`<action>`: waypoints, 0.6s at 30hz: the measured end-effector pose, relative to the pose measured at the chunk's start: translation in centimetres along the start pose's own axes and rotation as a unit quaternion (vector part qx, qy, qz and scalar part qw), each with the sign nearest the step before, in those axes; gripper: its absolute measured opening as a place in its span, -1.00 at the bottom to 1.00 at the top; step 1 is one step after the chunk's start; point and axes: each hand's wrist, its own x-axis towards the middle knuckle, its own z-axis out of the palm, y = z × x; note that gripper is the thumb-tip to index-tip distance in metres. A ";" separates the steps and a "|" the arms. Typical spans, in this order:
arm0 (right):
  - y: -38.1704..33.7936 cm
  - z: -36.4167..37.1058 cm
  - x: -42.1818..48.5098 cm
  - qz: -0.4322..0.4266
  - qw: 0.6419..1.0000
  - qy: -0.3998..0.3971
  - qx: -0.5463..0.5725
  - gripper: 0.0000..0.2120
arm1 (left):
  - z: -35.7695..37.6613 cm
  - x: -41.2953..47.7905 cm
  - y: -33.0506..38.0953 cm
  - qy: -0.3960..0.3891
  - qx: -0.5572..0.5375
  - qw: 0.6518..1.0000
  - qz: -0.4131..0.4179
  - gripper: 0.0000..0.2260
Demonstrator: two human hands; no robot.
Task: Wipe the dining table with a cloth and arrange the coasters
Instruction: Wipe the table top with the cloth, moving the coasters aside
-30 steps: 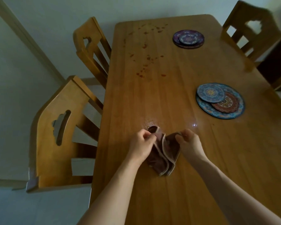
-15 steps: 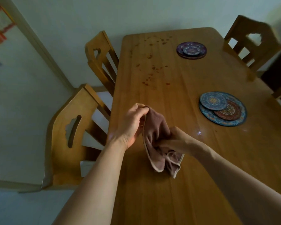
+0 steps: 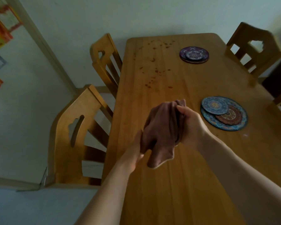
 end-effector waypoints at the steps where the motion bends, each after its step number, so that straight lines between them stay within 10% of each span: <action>1: -0.2 0.2 -0.2 -0.008 1.000 -0.016 0.018 -0.66 | -0.1 0.1 -0.4 -0.013 -0.058 0.998 -0.019 -0.35; 5: -1.0 0.3 -0.5 -0.034 0.997 -0.062 0.035 -0.73 | -0.2 0.0 -0.1 -0.080 -0.256 0.963 0.009 -0.26; 11: -1.9 -1.1 0.0 -0.017 0.988 0.055 -0.143 -0.82 | -1.6 -0.5 3.0 0.058 -0.149 0.981 0.107 -0.73; 18: -2.9 -4.8 0.1 -0.071 0.865 0.248 -0.430 -0.79 | -4.7 0.6 4.5 0.262 -0.024 0.948 0.179 -0.79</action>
